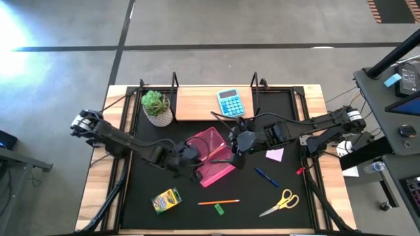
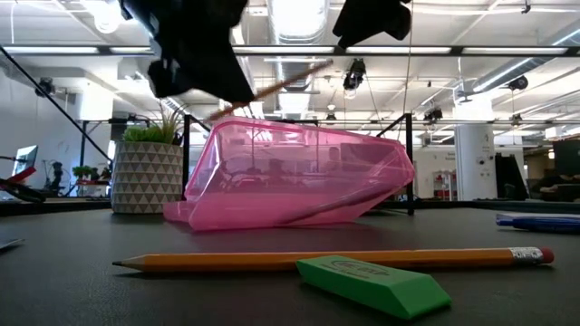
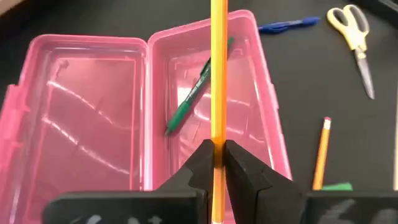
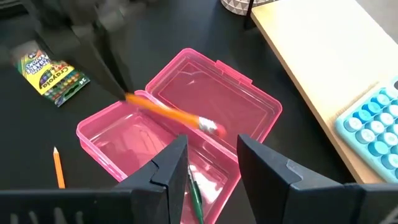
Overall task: Pack school essentials
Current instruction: Put the orange pencil into the red supply box
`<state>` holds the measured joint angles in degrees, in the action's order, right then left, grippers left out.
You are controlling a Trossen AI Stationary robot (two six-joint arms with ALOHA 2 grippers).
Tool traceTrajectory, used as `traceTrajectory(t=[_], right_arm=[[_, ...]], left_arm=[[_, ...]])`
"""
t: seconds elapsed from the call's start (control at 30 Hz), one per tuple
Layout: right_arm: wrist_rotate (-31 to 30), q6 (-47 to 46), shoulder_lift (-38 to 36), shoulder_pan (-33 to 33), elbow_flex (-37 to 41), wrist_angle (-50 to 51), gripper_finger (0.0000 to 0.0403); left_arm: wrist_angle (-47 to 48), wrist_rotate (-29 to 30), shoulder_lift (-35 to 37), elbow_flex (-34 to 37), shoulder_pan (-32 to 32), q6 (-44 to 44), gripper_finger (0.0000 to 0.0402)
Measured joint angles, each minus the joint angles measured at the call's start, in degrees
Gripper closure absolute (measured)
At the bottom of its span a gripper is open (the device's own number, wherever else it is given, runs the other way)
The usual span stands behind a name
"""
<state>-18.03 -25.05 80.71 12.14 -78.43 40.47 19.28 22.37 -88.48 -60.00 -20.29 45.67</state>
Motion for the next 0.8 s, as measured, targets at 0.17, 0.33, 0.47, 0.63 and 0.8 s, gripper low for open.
traceTrajectory(t=[0.17, 0.33, 0.47, 0.63, 0.8], right_arm=[[-0.01, -0.78, 0.0, 0.0, 0.0, 0.0, 0.0273], [0.0, -0.94, -0.02, 0.0, 0.0, 0.0, 0.0273], [-0.01, -0.94, -0.02, 0.0, 0.0, 0.0, 0.0273], [0.0, -1.21, -0.02, 0.0, 0.0, 0.0, 0.0273], [0.0, -1.57, -0.02, 0.0, 0.0, 0.0, 0.0273]], left_arm=[[-3.28, -7.05, -5.14, 0.03, 1.37, 0.33, 0.0391], [-3.79, -11.42, -8.43, 0.08, 1.29, 1.81, 0.0391], [-3.77, -11.89, -9.03, 0.25, 1.35, 1.89, 0.0391], [-3.76, -11.89, -9.32, 0.41, 1.46, 1.53, 0.0391], [-3.46, -12.93, -9.93, 0.41, 1.47, 1.4, 0.0391]])
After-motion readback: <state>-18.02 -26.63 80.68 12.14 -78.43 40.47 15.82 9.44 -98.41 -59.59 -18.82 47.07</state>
